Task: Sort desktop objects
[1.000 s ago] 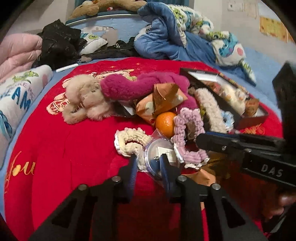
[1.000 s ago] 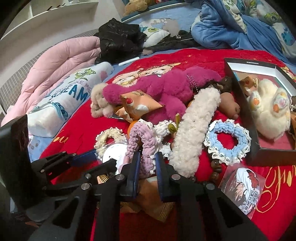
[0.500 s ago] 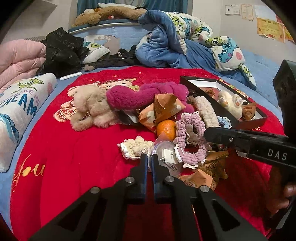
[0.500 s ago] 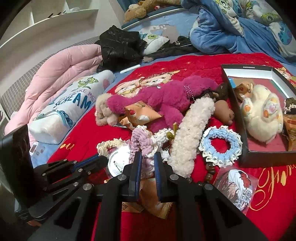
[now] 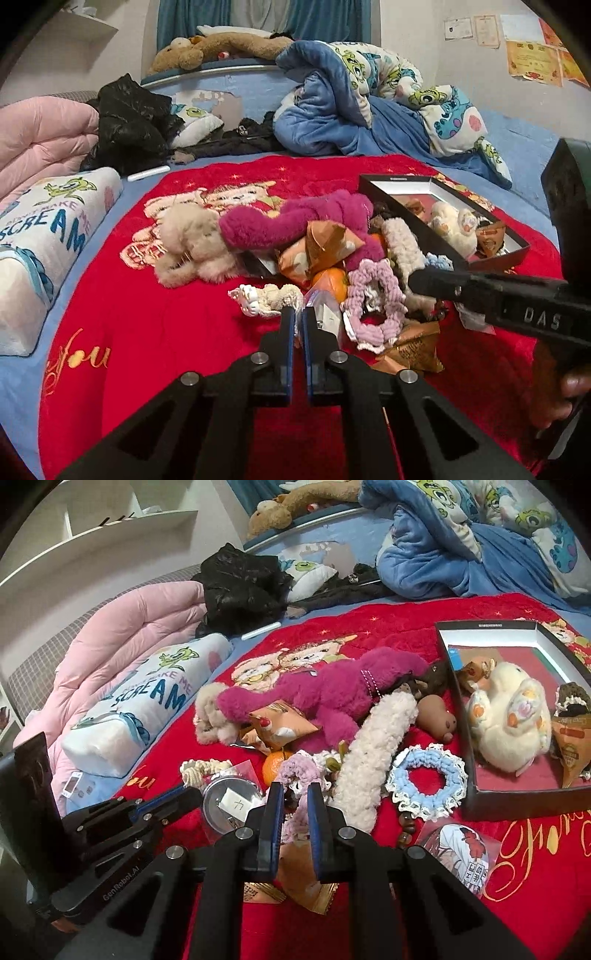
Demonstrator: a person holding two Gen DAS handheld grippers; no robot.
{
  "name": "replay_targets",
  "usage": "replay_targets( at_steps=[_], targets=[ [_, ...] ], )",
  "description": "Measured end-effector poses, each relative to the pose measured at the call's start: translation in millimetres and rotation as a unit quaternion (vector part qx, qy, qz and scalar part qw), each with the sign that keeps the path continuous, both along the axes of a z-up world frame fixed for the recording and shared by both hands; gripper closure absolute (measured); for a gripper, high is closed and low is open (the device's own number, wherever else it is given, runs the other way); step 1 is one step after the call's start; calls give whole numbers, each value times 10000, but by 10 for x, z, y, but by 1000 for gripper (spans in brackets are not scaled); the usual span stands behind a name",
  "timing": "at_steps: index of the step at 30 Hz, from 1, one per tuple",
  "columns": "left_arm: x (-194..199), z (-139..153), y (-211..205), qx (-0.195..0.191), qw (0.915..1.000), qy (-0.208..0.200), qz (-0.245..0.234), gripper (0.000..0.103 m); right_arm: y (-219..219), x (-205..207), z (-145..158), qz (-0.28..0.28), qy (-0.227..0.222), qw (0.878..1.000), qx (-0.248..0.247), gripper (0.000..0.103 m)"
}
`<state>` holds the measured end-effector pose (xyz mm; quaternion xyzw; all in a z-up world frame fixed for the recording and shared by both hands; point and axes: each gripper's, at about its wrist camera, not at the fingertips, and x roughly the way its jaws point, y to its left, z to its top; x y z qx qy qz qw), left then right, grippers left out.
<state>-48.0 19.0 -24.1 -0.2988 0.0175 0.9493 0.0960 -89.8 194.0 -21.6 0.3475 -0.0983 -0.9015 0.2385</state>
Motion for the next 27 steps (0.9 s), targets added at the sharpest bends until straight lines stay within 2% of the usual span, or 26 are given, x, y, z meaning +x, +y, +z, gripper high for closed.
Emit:
replay_targets(
  at_steps=[6,8,13,19,23,27],
  targets=[
    [-41,-20,-10,10,10000,-54,56,99,0,-14,-78,-14,-138,9998,123,90],
    [-34,-26,-33,41,9999,-63,89,99,29,-25,-115,-14,-231,9997,104,86],
    [-31,-49,-46,-69,9999,-89,91,98,42,-35,-150,-40,-287,9995,136,84],
    [-18,-34,-122,12,9999,-96,122,98,-28,-65,-191,64,-361,9993,121,78],
    [-26,-28,-210,69,9997,-118,202,98,-116,-90,-231,170,-428,9988,157,70],
    [-32,-46,-252,109,9996,-161,195,98,-177,-141,-302,155,-532,9983,200,70]
  ],
)
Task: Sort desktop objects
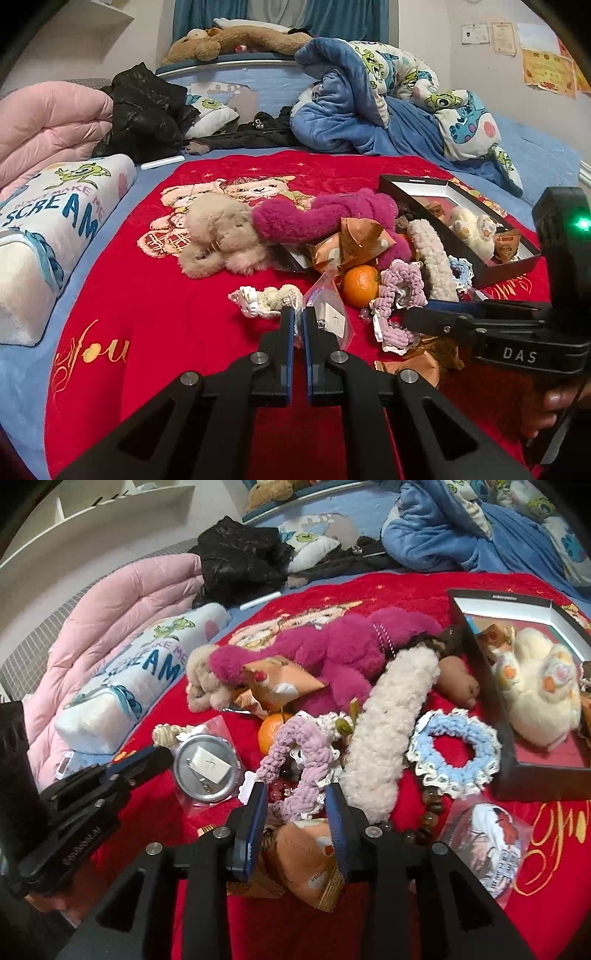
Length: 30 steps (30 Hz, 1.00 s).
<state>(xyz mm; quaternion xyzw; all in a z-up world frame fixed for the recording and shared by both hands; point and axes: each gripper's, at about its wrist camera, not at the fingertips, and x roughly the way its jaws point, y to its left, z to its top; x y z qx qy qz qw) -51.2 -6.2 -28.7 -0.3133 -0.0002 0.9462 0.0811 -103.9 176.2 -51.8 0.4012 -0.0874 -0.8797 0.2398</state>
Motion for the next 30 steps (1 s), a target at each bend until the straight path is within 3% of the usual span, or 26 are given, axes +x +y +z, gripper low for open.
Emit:
replay_targets(
  at_steps=[6,11,17,23,26,30],
  targets=[
    [59,37,51,38,9997,103,-209,98,-18,-68,-67,-21,-139,9999,-73,74],
    [85,65,40,167,9994,104,-277,98,7,-49,-58,15,-138,9997,-186,85],
    [102,87,-16,283,9992,103,-262,98,19,-8,-17,20,-117,9997,-222,87],
    [19,-46,-9,224,9992,-265,-201,82,-5,12,-11,64,-101,9998,-157,87],
    [3,-105,-15,309,9979,-520,-210,66,-12,15,-8,88,-103,9998,-158,86],
    [39,-128,14,276,9977,-532,-321,63,-8,17,-11,83,-120,9998,-167,86]
  ],
)
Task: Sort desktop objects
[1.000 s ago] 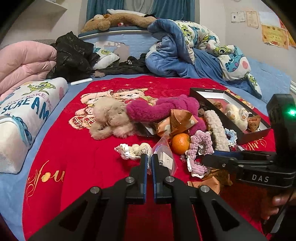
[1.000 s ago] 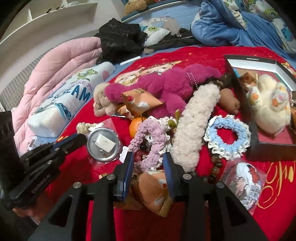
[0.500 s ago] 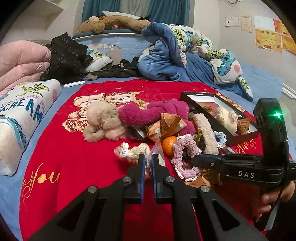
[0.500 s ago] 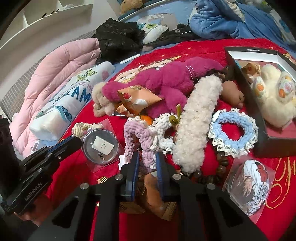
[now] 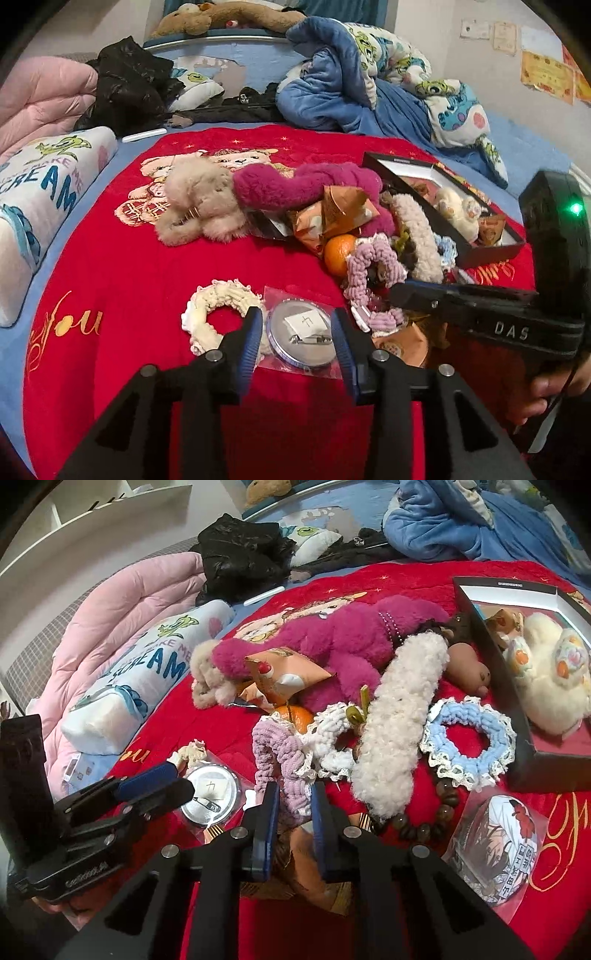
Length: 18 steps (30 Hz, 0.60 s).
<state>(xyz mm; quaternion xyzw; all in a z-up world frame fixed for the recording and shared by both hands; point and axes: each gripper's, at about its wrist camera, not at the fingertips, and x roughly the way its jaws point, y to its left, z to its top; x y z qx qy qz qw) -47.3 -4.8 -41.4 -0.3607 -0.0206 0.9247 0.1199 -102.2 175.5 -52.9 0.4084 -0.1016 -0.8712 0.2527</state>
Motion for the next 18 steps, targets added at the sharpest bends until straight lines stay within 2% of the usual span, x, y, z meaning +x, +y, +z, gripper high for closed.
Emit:
replay_targets(
  at_steps=[6,8,10,13,16,18],
  targets=[
    [-17,-74,5,-158,9997,-149,73,54,-12,4,-8,-4,-31,10000,-15,84],
    [-17,-102,35,-152,9996,-216,-55,48,-17,-3,-12,-2,-40,10000,-20,83],
    [3,-115,101,-309,9992,-179,-174,42,-16,-7,-16,-6,-51,10000,-23,82],
    [26,-139,185,-423,9984,-161,-334,40,-15,-9,-19,-11,-62,10000,-29,82],
    [30,-143,241,-153,9972,-317,-665,41,-13,-13,-21,-12,-63,10000,-32,82],
    [35,-152,262,-97,9969,-340,-700,41,-10,-17,-21,-17,-70,10000,-32,82]
  ],
)
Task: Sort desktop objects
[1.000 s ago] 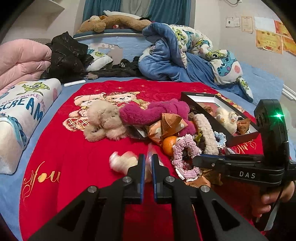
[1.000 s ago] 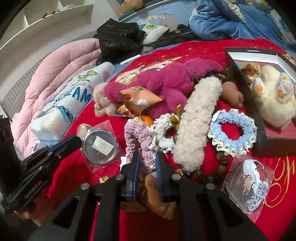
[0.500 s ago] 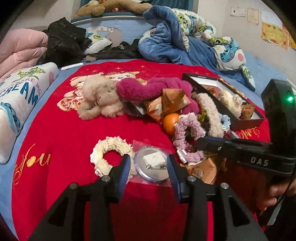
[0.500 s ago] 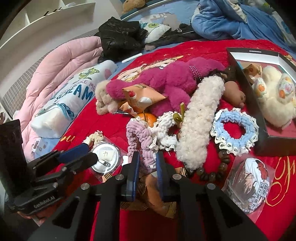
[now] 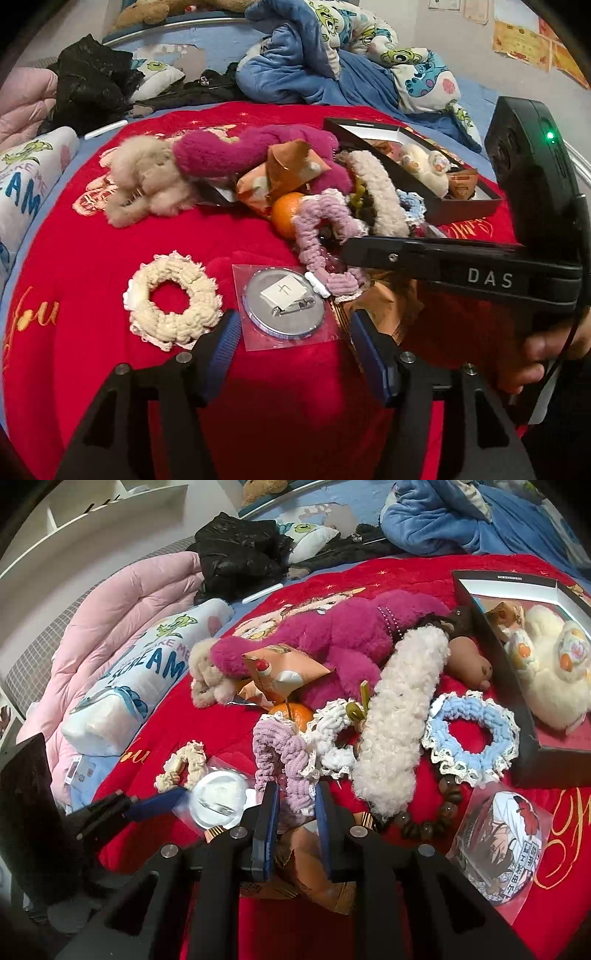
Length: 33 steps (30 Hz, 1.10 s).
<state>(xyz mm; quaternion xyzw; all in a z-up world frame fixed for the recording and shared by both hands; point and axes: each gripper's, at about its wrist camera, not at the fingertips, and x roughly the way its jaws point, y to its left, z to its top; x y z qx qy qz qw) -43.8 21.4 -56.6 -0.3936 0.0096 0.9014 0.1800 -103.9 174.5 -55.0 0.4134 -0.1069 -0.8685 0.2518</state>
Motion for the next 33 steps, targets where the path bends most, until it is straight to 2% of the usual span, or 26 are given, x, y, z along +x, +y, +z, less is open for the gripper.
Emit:
replay_targets(
  at_steps=[2,3,4,7,10,16,19,24,26,33],
  targets=[
    [-3,-5,8,-64,10000,35,30,41,-2,-6,-2,-13,-12,10000,-16,82],
    [-8,-10,2,-33,10000,23,57,45,-4,-4,-4,-14,-15,10000,-19,82],
    [-16,-14,-12,-30,9999,29,136,56,-5,-4,-4,-16,-16,10000,-18,82],
    [-67,-35,-50,-45,9995,-5,297,76,-1,-7,-6,-16,-10,10000,-16,82],
    [-73,-19,-67,82,9996,14,267,87,-2,-4,-6,-20,-20,10000,-12,81],
    [-54,28,-48,12,9995,167,283,102,1,1,4,-33,-18,10000,-10,81],
    [-53,43,-63,68,9995,169,270,102,12,13,19,-43,13,10000,16,81],
    [-12,87,-86,131,9992,236,281,102,15,28,45,-84,105,9999,38,89],
    [-3,118,-106,181,9991,258,291,103,40,42,78,-125,165,9998,-32,92],
    [44,232,-148,252,9980,432,392,103,108,76,199,-141,287,9989,-333,94]
  ],
)
